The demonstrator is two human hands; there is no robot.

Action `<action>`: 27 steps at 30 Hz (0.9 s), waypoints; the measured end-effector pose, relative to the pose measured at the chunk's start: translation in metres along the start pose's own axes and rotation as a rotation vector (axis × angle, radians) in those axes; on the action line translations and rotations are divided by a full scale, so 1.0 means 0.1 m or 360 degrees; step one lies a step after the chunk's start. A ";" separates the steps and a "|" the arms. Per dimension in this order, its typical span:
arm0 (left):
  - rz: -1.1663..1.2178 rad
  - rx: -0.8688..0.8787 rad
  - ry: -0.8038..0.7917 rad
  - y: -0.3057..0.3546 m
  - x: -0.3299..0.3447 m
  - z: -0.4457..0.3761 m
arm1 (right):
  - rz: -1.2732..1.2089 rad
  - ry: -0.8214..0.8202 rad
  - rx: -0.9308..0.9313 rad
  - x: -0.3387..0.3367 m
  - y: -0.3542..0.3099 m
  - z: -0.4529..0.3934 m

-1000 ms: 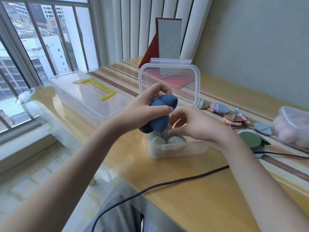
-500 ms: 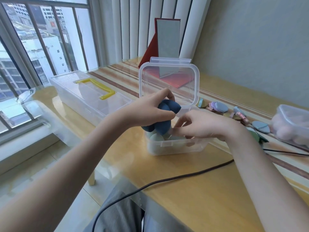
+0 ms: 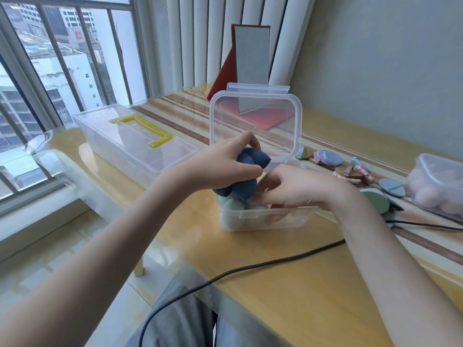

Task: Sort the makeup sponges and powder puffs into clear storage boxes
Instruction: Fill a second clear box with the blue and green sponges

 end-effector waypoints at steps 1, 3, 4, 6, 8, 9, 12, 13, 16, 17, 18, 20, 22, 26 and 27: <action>0.0000 0.0001 0.0001 0.00 0.00 0.00 | -0.0012 -0.0121 -0.0029 0.00 0.00 0.03; -0.0010 0.0003 0.0008 0.00 -0.01 0.00 | -0.0123 -0.0298 -0.0100 0.02 0.01 0.07; -0.0018 0.0004 0.0008 -0.01 -0.01 0.00 | -0.0172 -0.0314 -0.0133 0.02 0.01 0.08; -0.0025 0.0004 0.0004 0.00 0.00 -0.01 | -0.0142 -0.0247 -0.0146 0.02 0.00 0.07; -0.0013 0.0007 0.0000 -0.01 0.00 -0.01 | 0.0007 -0.0158 -0.0114 0.04 -0.02 0.04; -0.0004 0.0010 -0.0003 -0.01 0.00 0.00 | 0.0057 -0.0134 -0.0104 0.05 -0.04 0.02; 0.0010 0.0031 -0.0016 -0.01 -0.01 0.00 | -0.0051 -0.0112 -0.0102 0.08 -0.07 0.01; 0.0014 0.0035 -0.0021 -0.02 -0.01 0.00 | -0.0116 -0.0131 -0.0085 0.06 -0.05 0.02; 0.0068 0.0048 -0.0037 -0.01 -0.02 0.01 | -0.0171 -0.0217 -0.0060 -0.02 0.04 0.09; 0.0103 0.0053 -0.0044 0.00 -0.02 0.03 | -0.0188 -0.0227 -0.0062 -0.06 0.06 0.11; 0.0135 0.0060 -0.0048 0.01 -0.01 0.04 | -0.0221 -0.0231 -0.0065 -0.08 0.09 0.13; 0.0179 0.0079 -0.0055 0.02 -0.01 0.06 | -0.0268 -0.0228 -0.0060 -0.12 0.09 0.16; 0.0207 0.0088 -0.0065 0.02 0.00 0.06 | -0.0176 -0.0177 -0.0037 -0.11 0.05 0.16; 0.0252 0.0062 -0.0123 0.01 0.01 0.04 | 0.0106 0.0055 0.0012 -0.06 -0.09 0.09; 0.0304 0.0073 -0.0131 0.02 0.00 0.04 | 0.0098 0.0058 0.0022 -0.06 -0.09 0.09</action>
Point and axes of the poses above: each hand's wrist, its own z-axis away from the middle knuckle, its own x-axis out of the palm, y = z × x, the point moved 4 cm from there along -z, towards the middle knuckle, and after that the axes turned 13 degrees about z, right-handed, at the moved point
